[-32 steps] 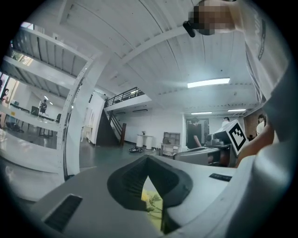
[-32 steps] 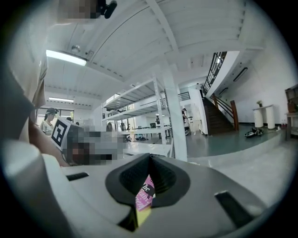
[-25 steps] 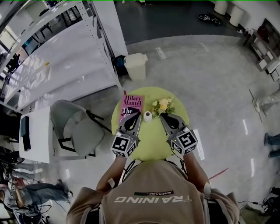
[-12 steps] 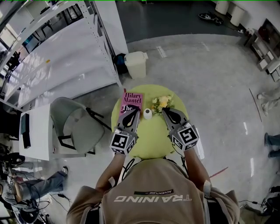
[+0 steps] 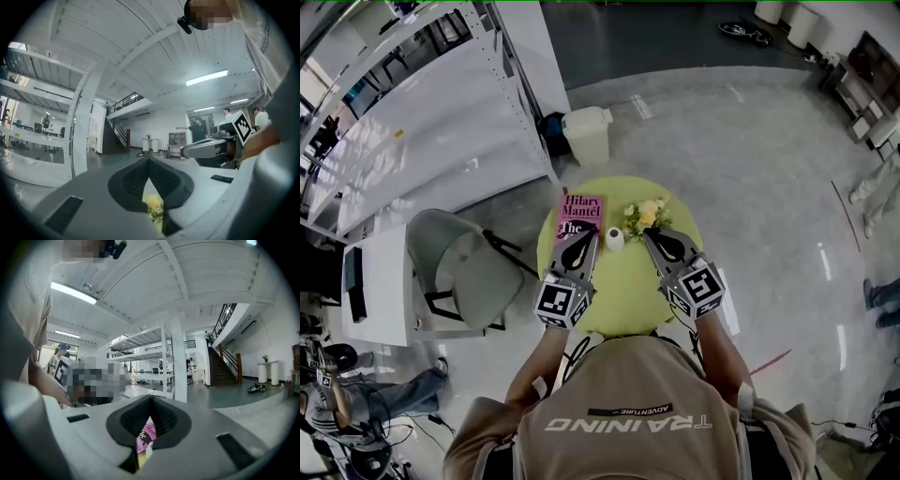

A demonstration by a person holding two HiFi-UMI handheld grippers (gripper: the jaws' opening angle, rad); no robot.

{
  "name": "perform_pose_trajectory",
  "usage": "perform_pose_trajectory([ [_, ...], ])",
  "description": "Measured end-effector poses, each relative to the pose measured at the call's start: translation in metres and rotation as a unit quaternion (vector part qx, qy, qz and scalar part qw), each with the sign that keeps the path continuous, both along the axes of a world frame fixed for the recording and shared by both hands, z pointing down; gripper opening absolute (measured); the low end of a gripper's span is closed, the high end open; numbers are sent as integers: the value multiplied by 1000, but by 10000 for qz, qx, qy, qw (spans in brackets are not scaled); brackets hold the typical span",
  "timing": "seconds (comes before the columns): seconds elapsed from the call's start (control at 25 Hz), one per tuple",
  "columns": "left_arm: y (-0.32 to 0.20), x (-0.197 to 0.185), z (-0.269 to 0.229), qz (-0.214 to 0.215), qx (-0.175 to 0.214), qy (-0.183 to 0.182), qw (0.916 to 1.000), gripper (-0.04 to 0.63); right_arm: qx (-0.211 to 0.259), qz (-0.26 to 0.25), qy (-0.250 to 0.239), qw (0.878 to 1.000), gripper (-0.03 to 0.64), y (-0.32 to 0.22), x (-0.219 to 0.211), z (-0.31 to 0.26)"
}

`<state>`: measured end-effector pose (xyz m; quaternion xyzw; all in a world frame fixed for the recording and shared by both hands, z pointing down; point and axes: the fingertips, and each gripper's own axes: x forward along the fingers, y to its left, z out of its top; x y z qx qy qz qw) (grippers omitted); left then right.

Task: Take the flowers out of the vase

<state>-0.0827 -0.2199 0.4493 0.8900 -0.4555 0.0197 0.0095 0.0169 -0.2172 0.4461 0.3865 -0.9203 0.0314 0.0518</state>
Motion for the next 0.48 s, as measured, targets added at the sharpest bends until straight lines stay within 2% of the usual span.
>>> perform_pose_trajectory([
  [0.48, 2, 2, 4, 85, -79, -9, 9999, 2, -95, 66, -69, 9999, -2, -3, 7, 3],
])
